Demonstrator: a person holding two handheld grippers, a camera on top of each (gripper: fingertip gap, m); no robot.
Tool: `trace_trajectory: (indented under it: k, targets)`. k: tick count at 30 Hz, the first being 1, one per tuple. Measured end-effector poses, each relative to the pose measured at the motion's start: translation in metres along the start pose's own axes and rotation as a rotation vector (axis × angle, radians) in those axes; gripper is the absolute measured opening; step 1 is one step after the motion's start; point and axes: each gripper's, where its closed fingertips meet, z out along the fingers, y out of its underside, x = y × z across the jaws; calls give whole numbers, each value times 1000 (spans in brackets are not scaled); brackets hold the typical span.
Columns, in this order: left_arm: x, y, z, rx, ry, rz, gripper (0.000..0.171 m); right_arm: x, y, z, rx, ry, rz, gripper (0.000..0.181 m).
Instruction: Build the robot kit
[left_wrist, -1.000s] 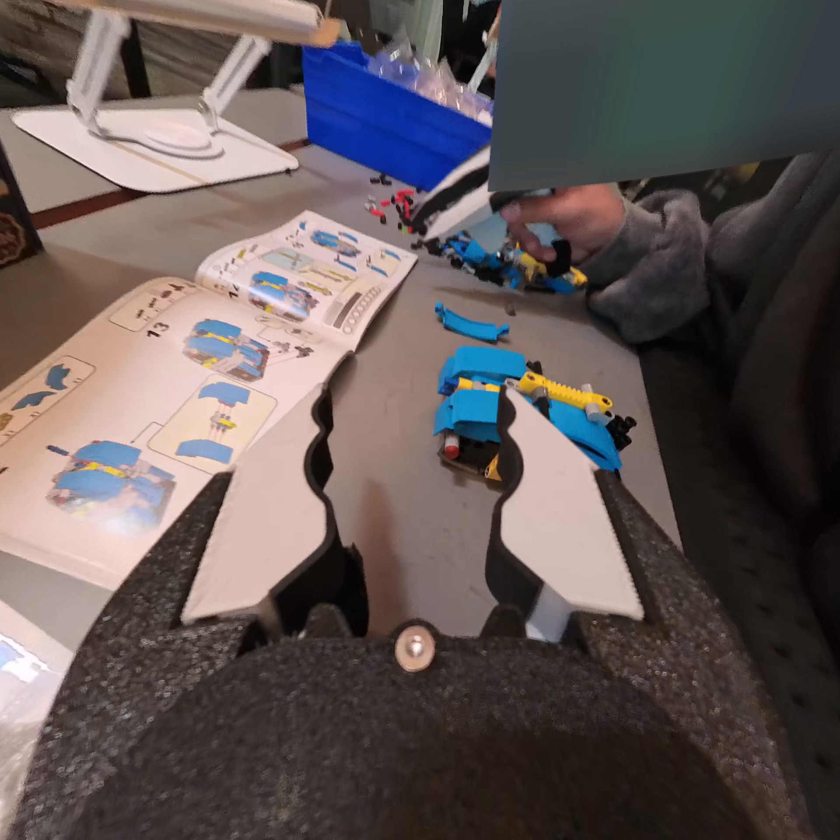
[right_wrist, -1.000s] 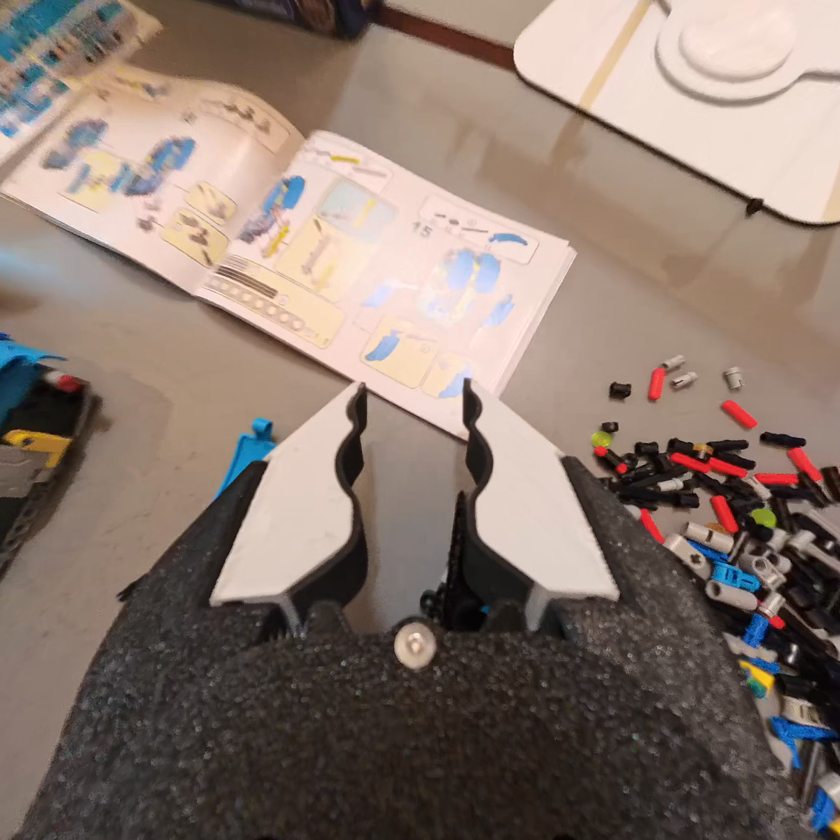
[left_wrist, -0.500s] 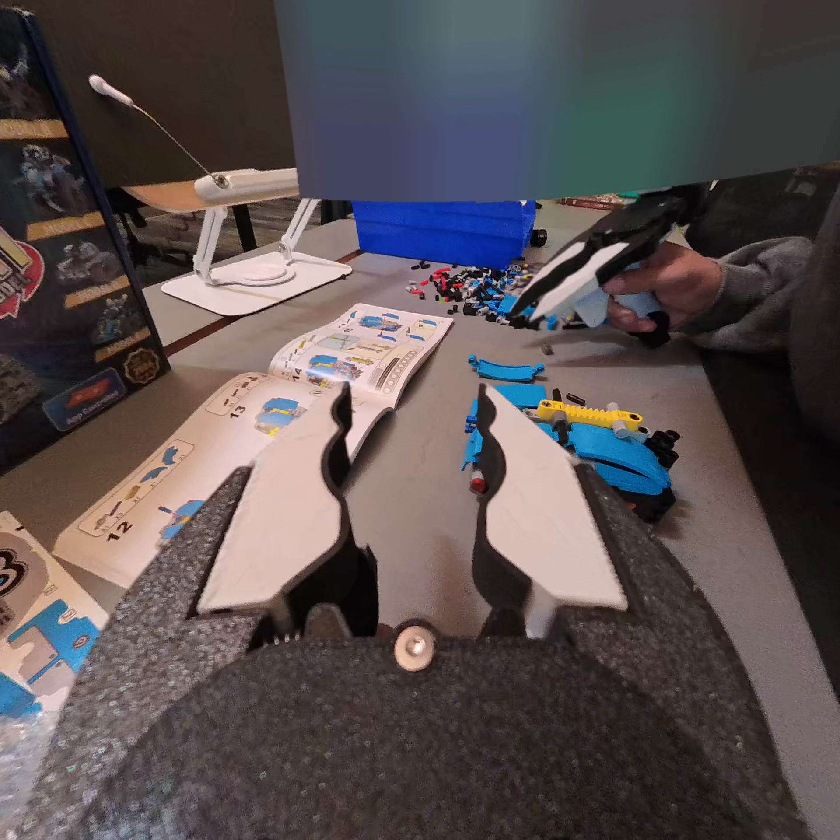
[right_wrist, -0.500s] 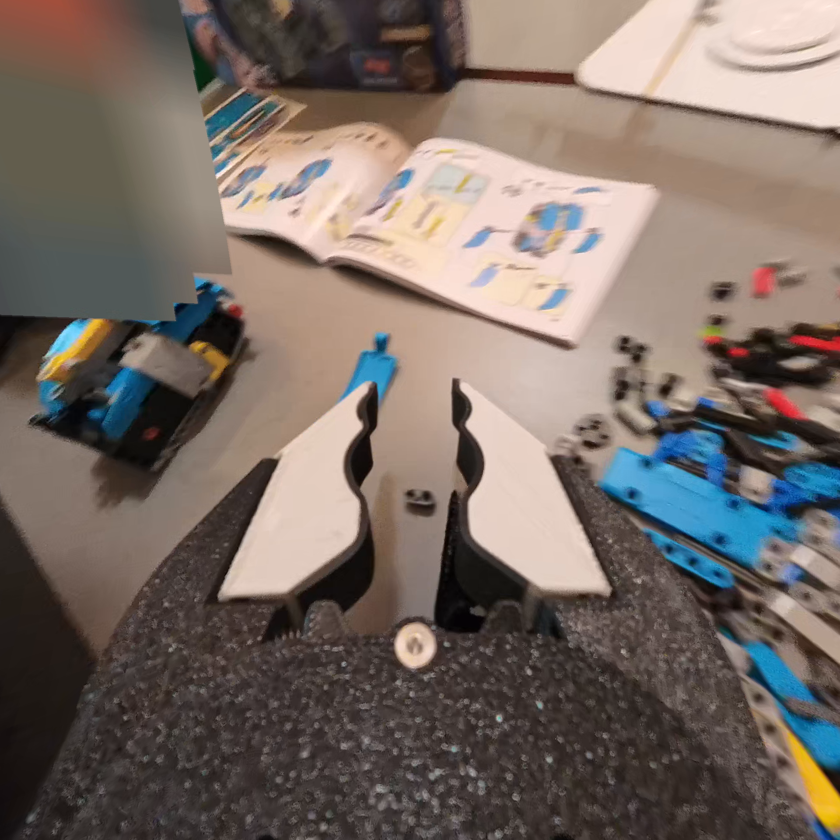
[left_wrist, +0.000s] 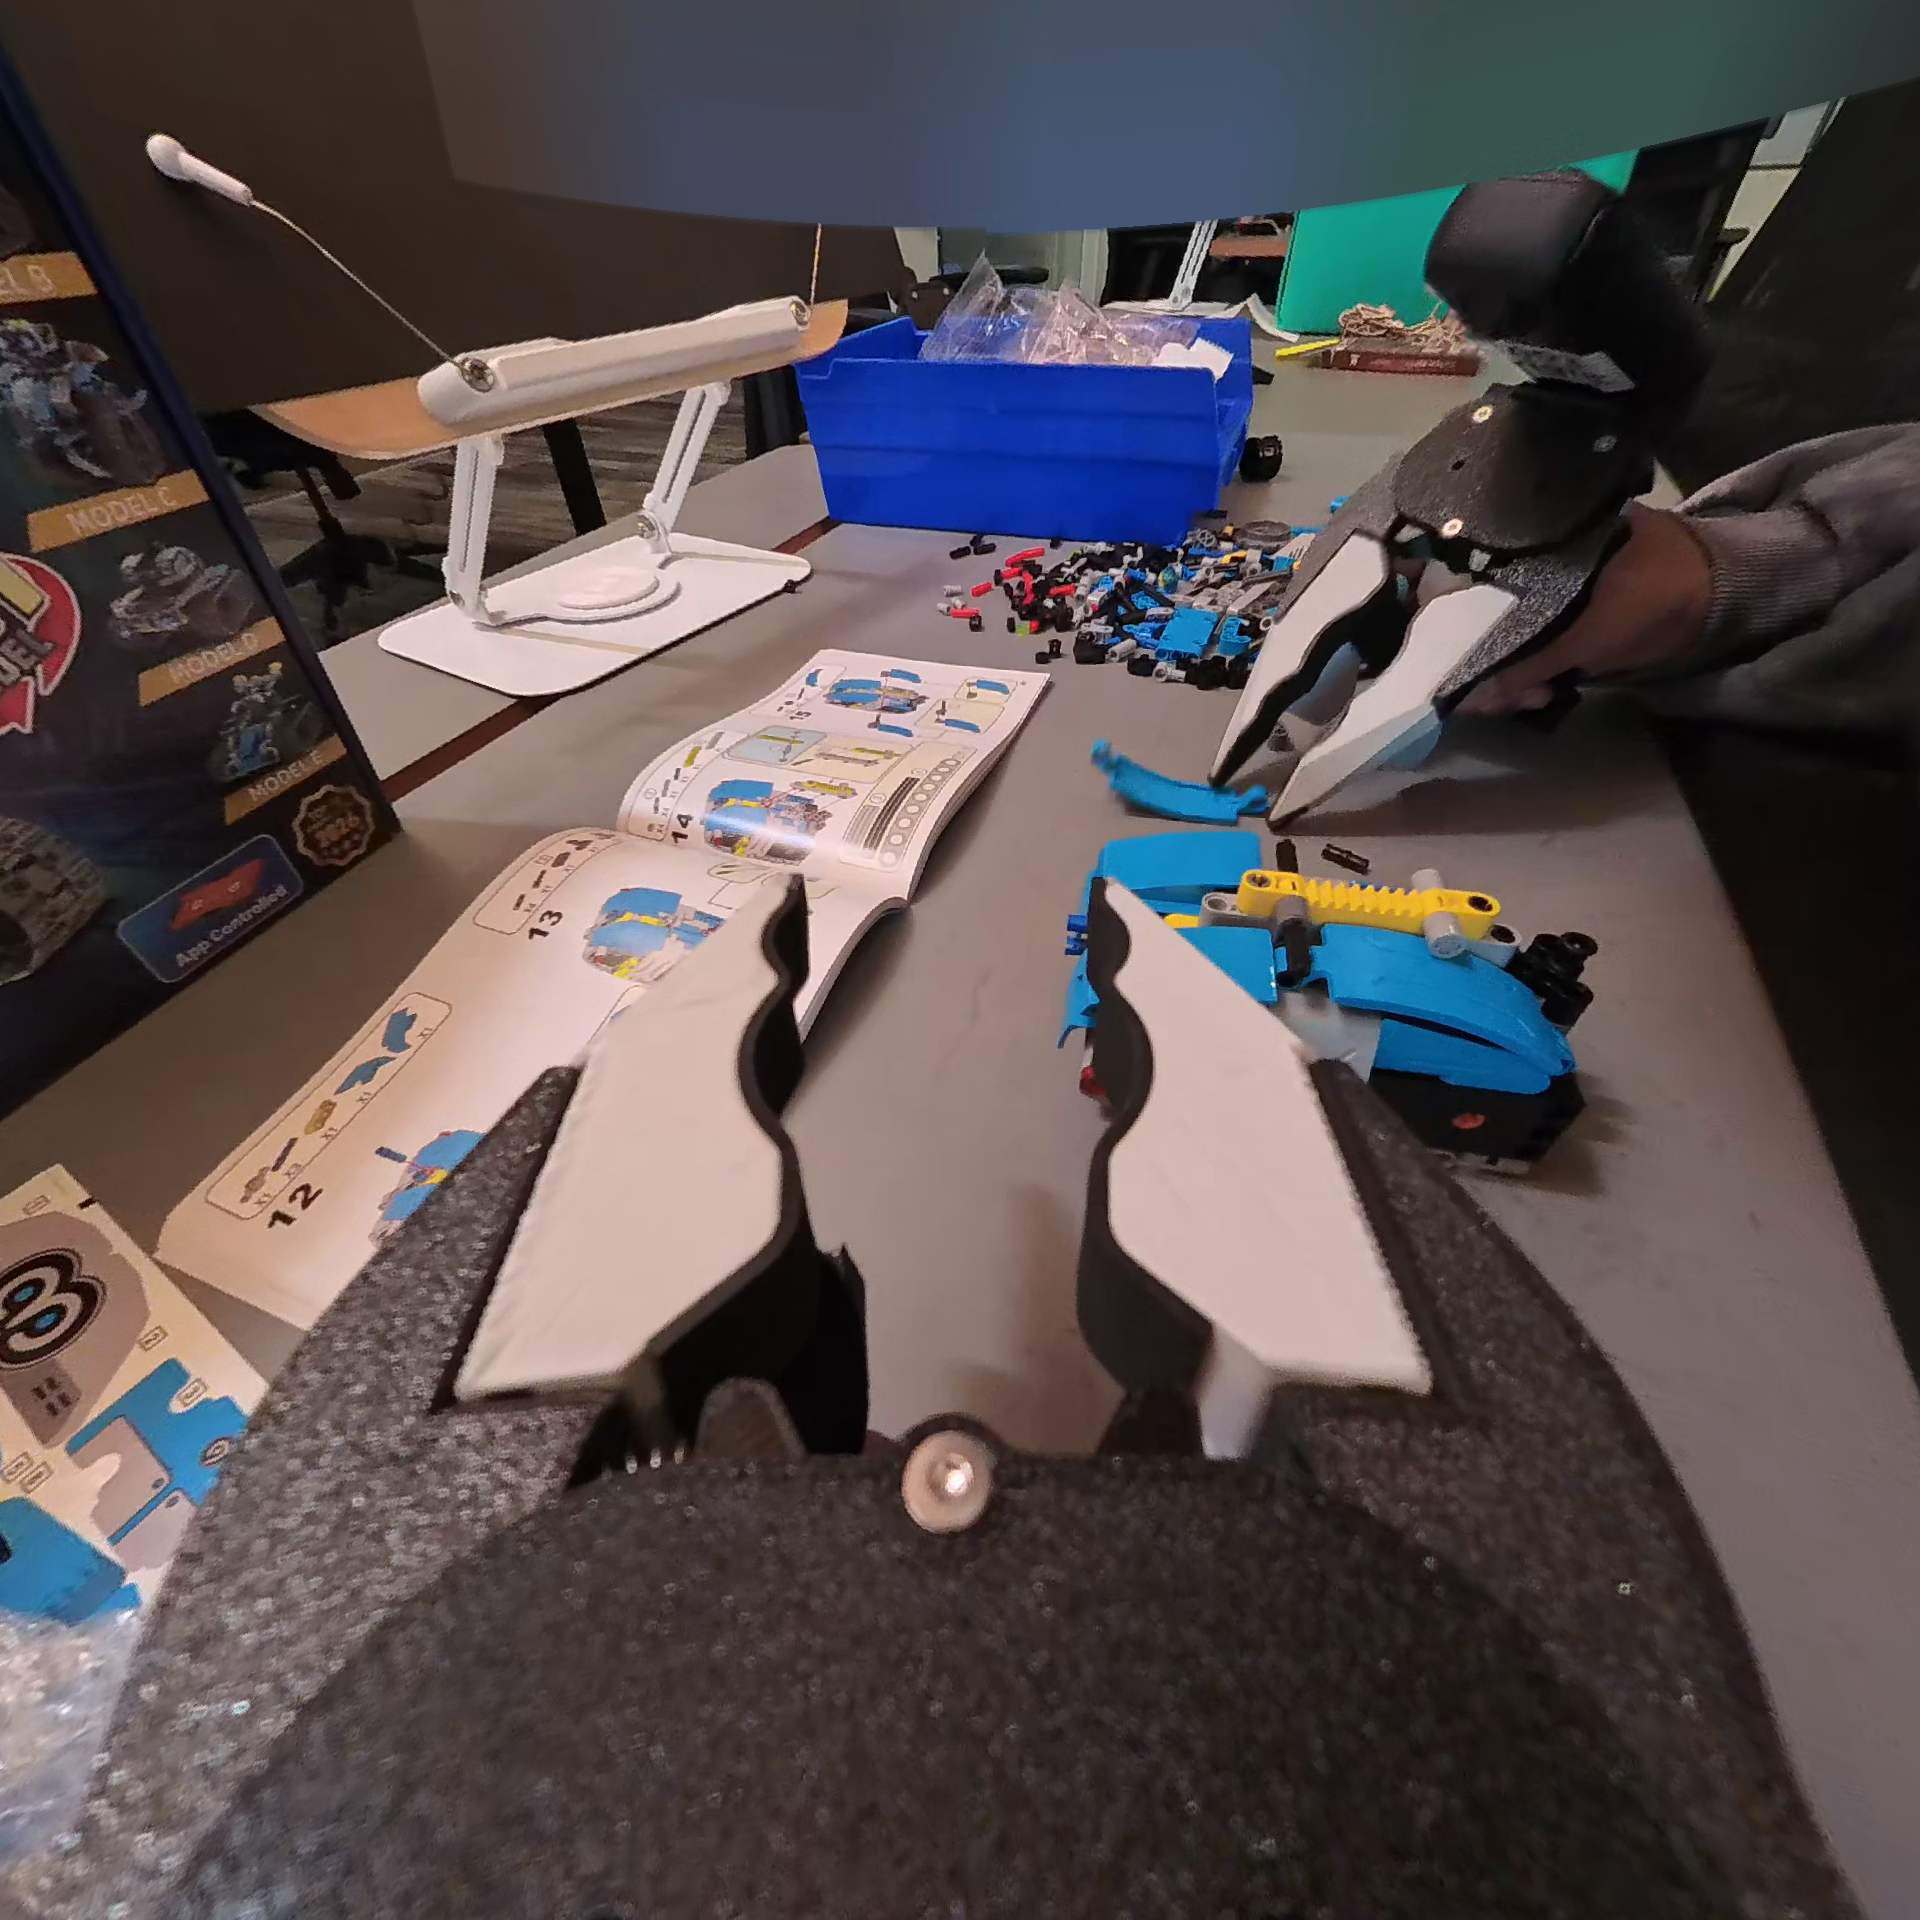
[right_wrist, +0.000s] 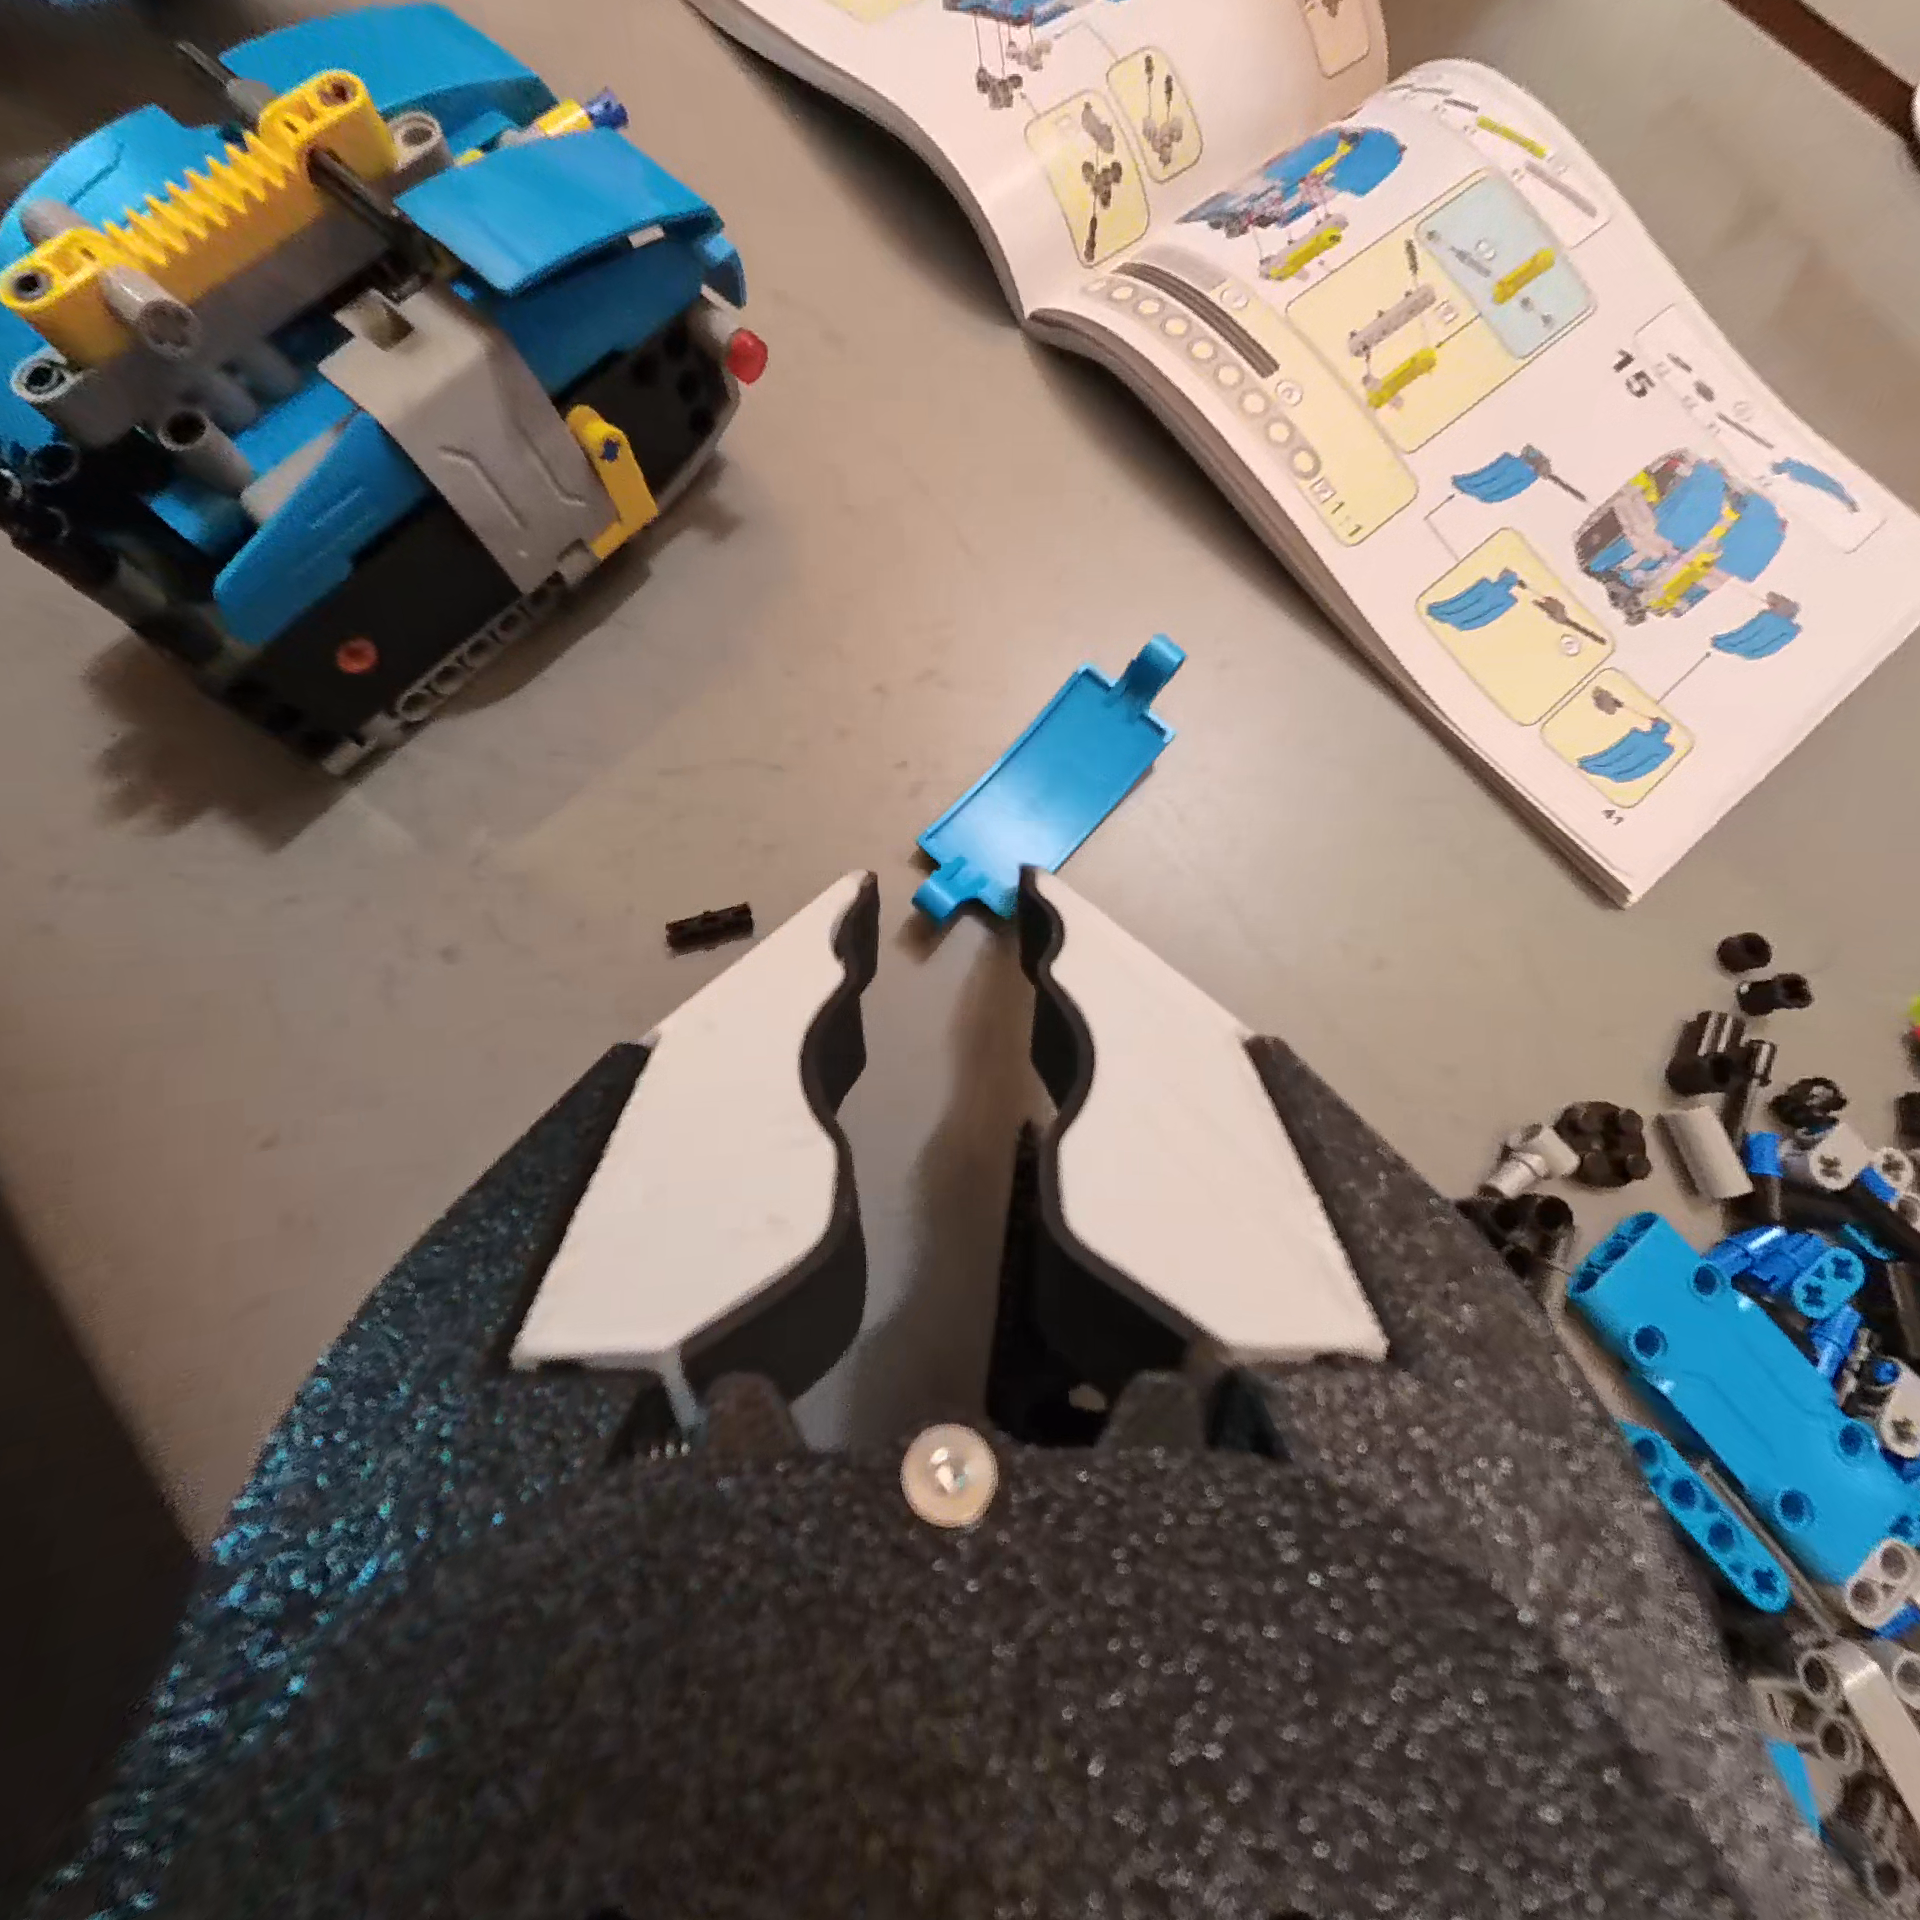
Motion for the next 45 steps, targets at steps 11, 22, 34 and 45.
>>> trace_trajectory:
  k: [11, 22, 34, 45]
  targets:
    - [14, -2, 9, -48, 12, 112, 53, -2, -9, -3, 15, -60, -1, 9]
    - [175, -67, 34, -217, 530, 392, 58, -105, -86, -113, 258, -818, 201, 9]
    - [187, -60, 60, -73, 488, 5, 1, -55, -106, -127, 612, -727, 362, 21]
    - [171, -67, 61, 17, 534, -368, 2, -96, -110, -108, 612, -875, 382, 2]
